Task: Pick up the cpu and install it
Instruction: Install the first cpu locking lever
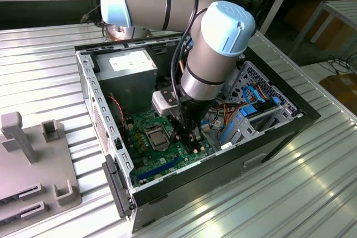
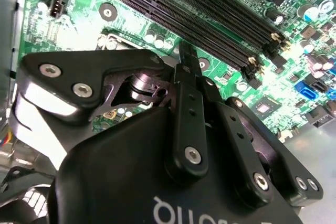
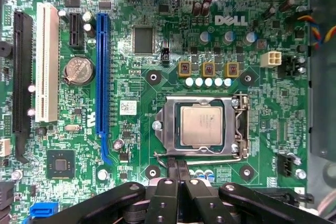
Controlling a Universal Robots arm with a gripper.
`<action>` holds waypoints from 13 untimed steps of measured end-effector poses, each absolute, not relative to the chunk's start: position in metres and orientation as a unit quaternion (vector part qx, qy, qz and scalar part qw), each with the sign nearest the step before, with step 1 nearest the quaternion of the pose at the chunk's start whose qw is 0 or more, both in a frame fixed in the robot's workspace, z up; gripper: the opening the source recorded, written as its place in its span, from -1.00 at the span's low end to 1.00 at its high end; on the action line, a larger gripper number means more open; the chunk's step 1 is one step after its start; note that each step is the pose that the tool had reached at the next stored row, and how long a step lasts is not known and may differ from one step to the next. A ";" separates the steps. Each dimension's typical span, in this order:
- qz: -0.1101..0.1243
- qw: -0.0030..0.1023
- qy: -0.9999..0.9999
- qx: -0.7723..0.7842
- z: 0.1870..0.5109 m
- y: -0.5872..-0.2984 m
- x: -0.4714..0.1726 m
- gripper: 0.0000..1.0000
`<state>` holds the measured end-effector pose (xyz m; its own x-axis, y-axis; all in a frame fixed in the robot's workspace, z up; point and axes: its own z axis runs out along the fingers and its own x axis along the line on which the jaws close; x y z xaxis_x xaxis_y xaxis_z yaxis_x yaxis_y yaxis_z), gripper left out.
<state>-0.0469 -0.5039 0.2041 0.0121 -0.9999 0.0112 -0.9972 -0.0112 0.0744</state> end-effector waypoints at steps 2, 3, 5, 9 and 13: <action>-0.022 0.031 -0.702 0.711 0.209 -0.504 -0.047 -0.79; -0.022 0.031 -0.702 0.711 0.210 -0.504 -0.047 -0.79; -0.022 0.031 -0.702 0.711 0.213 -0.503 -0.048 -0.79; -0.021 0.032 -0.702 0.711 0.215 -0.496 -0.057 -0.79; -0.019 0.033 -0.701 0.712 0.217 -0.487 -0.063 -0.79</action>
